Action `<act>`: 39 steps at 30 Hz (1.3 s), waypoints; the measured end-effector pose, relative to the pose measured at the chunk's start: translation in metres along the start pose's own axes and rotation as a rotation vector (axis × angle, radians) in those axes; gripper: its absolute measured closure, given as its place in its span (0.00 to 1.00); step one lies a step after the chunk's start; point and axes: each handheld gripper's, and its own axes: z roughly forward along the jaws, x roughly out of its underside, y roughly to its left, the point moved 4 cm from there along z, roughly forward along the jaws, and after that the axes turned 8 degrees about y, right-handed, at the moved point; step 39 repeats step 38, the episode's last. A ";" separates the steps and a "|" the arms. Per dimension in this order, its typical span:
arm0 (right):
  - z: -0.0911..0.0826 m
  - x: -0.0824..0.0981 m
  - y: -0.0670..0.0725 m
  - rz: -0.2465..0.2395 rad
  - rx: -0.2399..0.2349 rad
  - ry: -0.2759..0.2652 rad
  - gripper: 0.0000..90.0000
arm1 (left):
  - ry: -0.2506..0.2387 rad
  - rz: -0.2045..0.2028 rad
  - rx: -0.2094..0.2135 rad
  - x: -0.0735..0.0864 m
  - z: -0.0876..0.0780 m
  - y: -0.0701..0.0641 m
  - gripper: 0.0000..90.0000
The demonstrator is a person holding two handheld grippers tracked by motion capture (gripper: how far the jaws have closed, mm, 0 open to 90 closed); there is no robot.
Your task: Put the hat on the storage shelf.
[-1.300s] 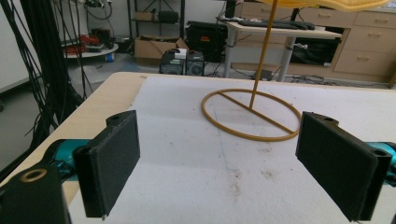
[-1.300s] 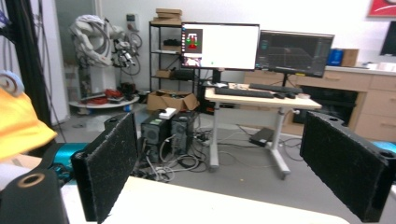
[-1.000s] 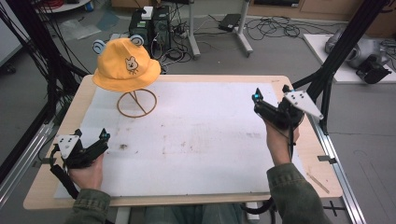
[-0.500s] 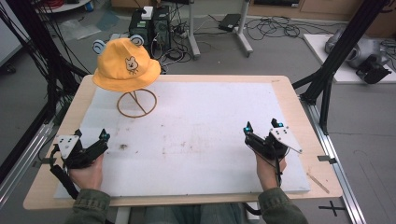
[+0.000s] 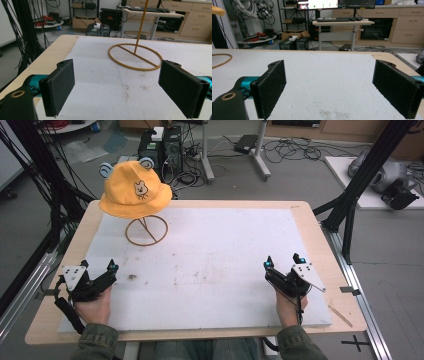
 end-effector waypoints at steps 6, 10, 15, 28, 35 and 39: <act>0.000 0.001 0.005 0.002 -0.012 0.008 0.13 | -0.003 -0.009 0.000 0.000 -0.001 0.001 0.15; 0.001 0.000 0.006 -0.001 -0.015 0.003 0.13 | -0.002 -0.004 0.000 0.000 -0.001 0.000 0.15; 0.001 0.000 0.006 0.003 -0.016 0.006 0.13 | -0.005 -0.005 0.001 0.000 -0.001 0.000 0.15; 0.000 0.000 0.000 0.020 -0.013 0.006 0.13 | -0.001 0.000 0.005 0.000 -0.001 -0.001 0.15; 0.000 0.002 -0.003 0.028 -0.007 0.002 0.13 | 0.004 0.005 0.005 0.001 0.001 -0.002 0.15; -0.001 0.001 -0.005 0.025 -0.001 -0.011 0.13 | 0.008 0.005 0.004 0.002 0.002 -0.002 0.15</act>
